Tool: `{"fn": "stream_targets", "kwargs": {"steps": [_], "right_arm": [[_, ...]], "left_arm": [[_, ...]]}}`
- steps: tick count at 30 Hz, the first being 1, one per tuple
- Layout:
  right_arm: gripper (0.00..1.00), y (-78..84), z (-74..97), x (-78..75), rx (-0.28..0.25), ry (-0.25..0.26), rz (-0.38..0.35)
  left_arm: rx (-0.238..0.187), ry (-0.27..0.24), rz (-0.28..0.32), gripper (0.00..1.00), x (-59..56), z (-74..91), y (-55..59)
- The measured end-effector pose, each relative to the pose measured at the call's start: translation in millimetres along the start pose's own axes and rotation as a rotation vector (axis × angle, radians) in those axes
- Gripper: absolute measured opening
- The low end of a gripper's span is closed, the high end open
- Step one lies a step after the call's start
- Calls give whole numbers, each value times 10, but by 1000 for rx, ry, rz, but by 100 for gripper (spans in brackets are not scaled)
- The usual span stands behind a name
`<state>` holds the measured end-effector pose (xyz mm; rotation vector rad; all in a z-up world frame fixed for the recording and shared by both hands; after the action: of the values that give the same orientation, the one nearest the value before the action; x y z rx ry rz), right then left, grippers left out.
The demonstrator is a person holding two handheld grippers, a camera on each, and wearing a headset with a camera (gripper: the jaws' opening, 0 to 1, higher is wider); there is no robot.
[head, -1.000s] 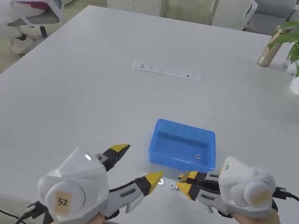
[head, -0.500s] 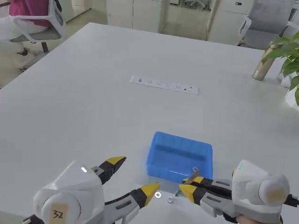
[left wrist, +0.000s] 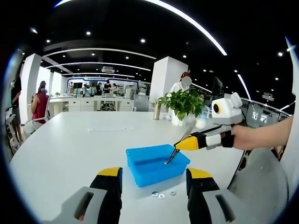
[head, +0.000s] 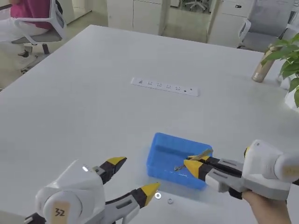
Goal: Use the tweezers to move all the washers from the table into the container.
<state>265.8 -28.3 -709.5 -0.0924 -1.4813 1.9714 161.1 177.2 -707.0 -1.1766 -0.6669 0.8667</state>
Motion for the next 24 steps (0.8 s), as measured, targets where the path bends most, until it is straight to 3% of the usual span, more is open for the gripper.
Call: {"fn": "stream_targets", "kwargs": {"steps": [12,18,24], "right_arm": [[3,-68,-233,-234,23,49,-31],[3,0,-345,-408,68,102,-39],[3,113,-418,-479,120,128,-36]], "left_arm": [[-3,-13,7,54,18,10,6],[5,-10,1,54,18,0,13],[9,-11,3,54,24,-6,15]]}}
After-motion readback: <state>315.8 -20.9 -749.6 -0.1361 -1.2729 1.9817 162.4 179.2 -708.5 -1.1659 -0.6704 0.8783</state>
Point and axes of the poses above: the centre of the closed fingertips' face, and the gripper's own axes: z roughly backward along the fingers, x roughly to its left, y roughly out of its underside, the point moved 9 cm from there along z, roughly backward along the fingers, and after that the axes turned 8 degrees about -z, right-handed, at the moved point
